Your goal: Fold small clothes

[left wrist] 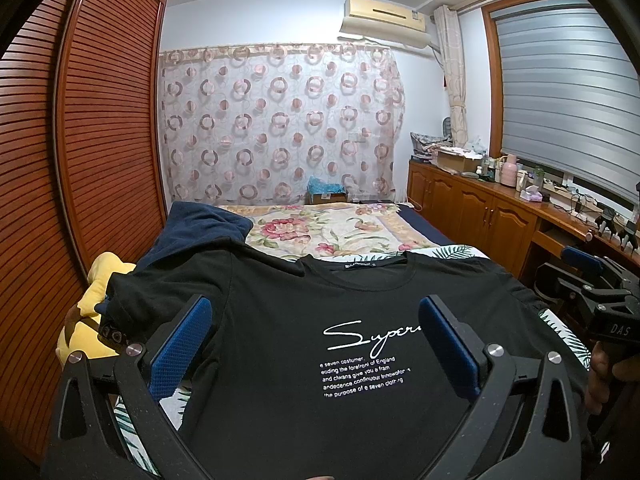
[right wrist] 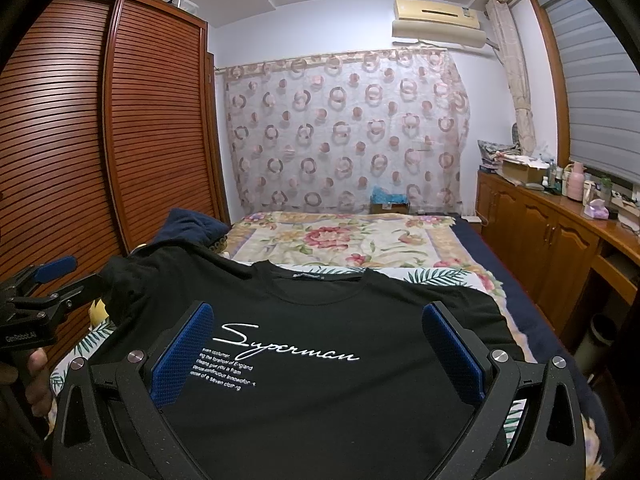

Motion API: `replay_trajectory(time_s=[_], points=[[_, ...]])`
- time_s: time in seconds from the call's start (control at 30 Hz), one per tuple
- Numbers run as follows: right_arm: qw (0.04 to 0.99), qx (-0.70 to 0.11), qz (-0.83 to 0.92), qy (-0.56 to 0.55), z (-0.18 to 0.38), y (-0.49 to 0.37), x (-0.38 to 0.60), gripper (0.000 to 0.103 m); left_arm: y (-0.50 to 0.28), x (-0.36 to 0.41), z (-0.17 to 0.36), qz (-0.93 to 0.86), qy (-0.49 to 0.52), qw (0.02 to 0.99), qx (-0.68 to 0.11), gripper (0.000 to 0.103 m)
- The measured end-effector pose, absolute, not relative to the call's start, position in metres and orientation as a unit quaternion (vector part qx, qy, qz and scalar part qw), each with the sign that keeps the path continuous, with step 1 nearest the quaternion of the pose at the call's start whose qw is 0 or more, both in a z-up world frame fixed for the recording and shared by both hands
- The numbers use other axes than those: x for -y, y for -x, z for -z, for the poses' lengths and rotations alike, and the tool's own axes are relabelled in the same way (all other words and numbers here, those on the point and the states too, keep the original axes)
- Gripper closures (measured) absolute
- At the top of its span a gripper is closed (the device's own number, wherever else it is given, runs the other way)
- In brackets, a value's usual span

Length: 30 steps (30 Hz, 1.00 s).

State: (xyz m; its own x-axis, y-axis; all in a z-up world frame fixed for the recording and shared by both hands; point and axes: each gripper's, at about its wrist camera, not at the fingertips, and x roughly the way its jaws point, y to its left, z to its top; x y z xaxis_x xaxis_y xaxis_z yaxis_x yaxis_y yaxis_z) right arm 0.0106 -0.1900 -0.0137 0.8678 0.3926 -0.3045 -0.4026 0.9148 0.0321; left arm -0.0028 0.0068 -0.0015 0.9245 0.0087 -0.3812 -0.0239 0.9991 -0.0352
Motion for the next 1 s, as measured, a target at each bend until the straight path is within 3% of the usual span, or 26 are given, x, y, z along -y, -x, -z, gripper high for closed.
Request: replay_trajectory(time_s=[0.7, 1.0], points=[[0.947, -0.19, -0.254, 0.044, 0.02, -0.043, 0.174, 0.0, -0.018, -0.087, 0.044, -0.018, 0.033, 0.97, -0.24, 0.0], [0.934, -0.214, -0.277, 0.071, 0.026, -0.056, 0.164, 0.0, -0.028, -0.14, 0.052, -0.037, 0.043, 0.965, -0.257, 0.027]])
